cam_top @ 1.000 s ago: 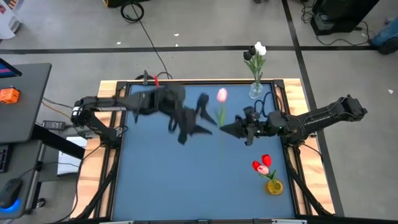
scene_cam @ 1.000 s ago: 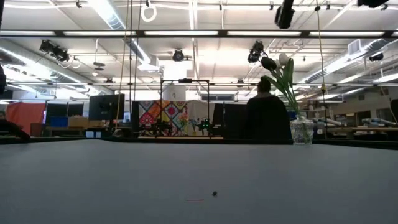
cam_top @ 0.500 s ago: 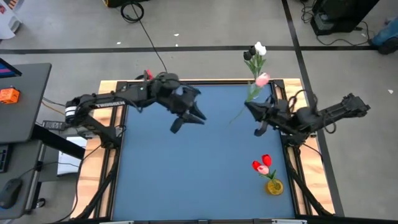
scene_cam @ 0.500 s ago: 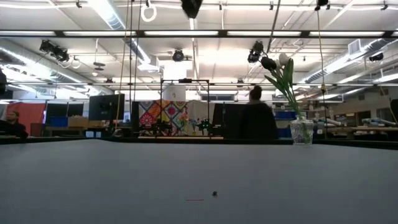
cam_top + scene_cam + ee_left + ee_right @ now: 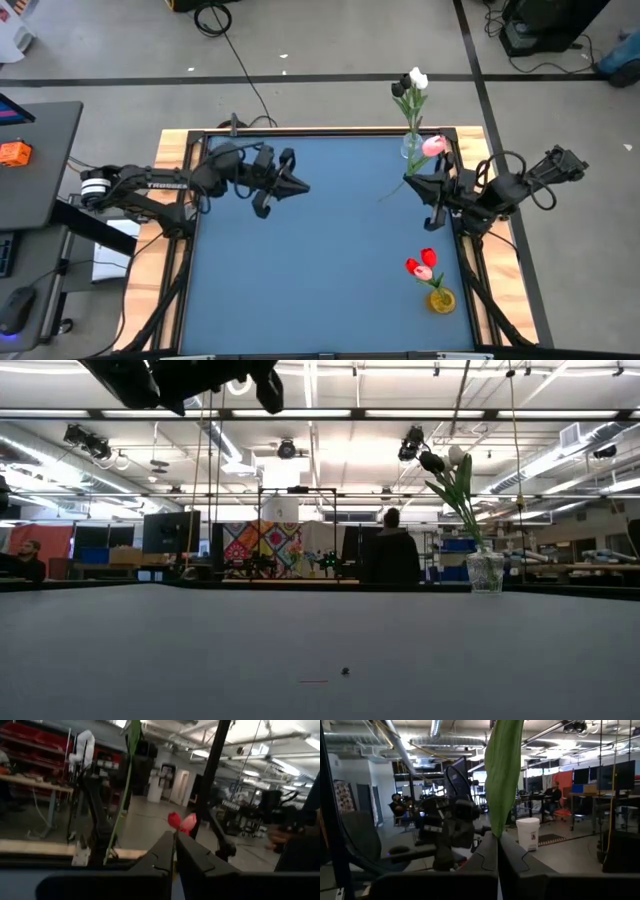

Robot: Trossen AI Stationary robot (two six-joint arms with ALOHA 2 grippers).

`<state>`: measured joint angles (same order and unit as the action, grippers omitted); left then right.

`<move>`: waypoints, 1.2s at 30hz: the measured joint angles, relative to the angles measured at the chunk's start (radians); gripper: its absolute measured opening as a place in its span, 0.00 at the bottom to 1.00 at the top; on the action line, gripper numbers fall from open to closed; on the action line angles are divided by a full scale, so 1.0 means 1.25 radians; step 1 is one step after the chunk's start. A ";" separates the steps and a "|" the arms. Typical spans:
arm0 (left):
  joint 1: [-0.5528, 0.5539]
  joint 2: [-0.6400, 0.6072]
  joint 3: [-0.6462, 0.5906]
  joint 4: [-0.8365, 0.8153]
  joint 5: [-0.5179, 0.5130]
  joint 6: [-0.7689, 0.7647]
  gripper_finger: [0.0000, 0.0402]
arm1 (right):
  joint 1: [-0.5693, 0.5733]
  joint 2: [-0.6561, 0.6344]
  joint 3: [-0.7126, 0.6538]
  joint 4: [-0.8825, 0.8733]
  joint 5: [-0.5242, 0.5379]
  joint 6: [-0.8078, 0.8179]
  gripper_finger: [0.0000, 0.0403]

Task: Sort flowers into vase by color
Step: Put the pink tulip into the yellow vase

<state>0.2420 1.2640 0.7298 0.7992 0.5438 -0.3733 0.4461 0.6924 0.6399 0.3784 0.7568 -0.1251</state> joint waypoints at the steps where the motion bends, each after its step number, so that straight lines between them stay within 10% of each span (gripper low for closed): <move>1: 0.000 0.000 -0.001 0.011 -0.001 -0.006 0.06 | 0.000 -0.003 0.000 -0.007 -0.003 0.001 0.01; 18: -0.018 -0.002 -0.003 -0.005 0.002 0.059 0.06 | 0.000 -0.138 0.000 -0.253 -0.092 0.162 0.01; 36: -0.018 -0.002 -0.003 -0.008 0.002 0.059 0.06 | 0.000 -0.291 0.260 -0.871 -0.510 0.265 0.00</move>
<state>0.2195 1.2621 0.7265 0.7887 0.5465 -0.3000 0.4458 0.3285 0.9649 -0.7105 0.1189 0.2057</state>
